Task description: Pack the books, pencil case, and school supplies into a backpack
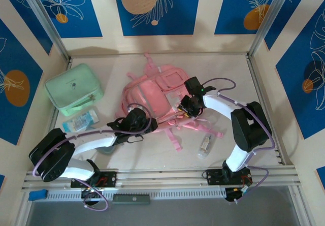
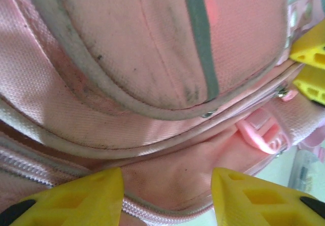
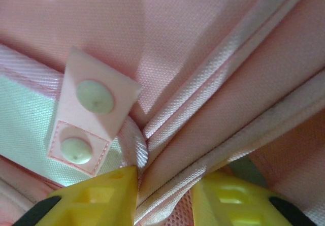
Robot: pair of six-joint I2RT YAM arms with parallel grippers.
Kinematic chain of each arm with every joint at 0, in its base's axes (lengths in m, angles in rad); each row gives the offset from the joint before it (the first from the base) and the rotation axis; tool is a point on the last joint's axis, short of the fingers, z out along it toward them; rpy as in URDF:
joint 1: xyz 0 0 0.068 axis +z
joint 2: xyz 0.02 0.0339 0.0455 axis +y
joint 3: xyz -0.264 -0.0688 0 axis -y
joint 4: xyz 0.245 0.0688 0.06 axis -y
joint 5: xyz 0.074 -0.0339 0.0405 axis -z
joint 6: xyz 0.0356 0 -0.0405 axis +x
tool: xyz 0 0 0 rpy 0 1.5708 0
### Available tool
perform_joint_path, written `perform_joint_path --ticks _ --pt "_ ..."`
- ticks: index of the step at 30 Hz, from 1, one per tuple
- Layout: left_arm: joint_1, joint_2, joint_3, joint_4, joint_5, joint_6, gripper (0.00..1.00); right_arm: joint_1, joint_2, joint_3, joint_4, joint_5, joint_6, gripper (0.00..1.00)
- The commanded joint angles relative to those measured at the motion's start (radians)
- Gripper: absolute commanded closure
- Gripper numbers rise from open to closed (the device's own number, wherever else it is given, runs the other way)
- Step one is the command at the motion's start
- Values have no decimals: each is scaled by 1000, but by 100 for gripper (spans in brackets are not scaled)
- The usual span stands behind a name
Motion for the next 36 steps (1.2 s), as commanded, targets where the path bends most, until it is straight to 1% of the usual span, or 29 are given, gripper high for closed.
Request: perform_joint_path --ticks 1,3,5,7,9,13,15,18,20,24,26,29,30,32,36 --pt "15 51 -27 1 18 43 51 18 11 -13 87 15 -3 75" --pt "33 80 -23 34 38 47 51 15 -5 -32 115 6 -7 81" --pt "56 115 -14 84 61 73 51 9 -15 -47 163 -39 -45 88" --pt "84 156 9 108 83 101 51 9 -20 -45 160 -57 -66 95" --pt "119 197 38 110 103 122 53 9 -42 -60 162 -58 -68 100" --pt "193 270 70 176 152 152 56 -18 -111 -153 290 -122 -52 100" --pt "228 288 87 184 176 161 56 -27 -129 -162 298 -137 -50 100" --pt "275 275 112 169 198 186 57 -21 -147 -162 306 -159 -31 100" --pt "293 238 140 125 194 211 56 -12 -155 -175 331 -166 8 100" --pt "293 144 203 -27 148 280 54 -12 -172 -205 426 -169 88 100" --pt "293 71 205 -114 109 283 52 -10 -196 -218 469 -158 124 100" --pt "286 -26 194 -195 98 259 51 12 -251 -227 462 -85 173 100" --pt "273 -48 198 -223 92 245 51 19 -266 -237 468 -66 189 100" --pt "219 -82 208 -256 76 199 50 33 -289 -262 488 -35 239 100" --pt "86 -88 233 -239 38 102 49 45 -301 -278 513 -23 293 100"
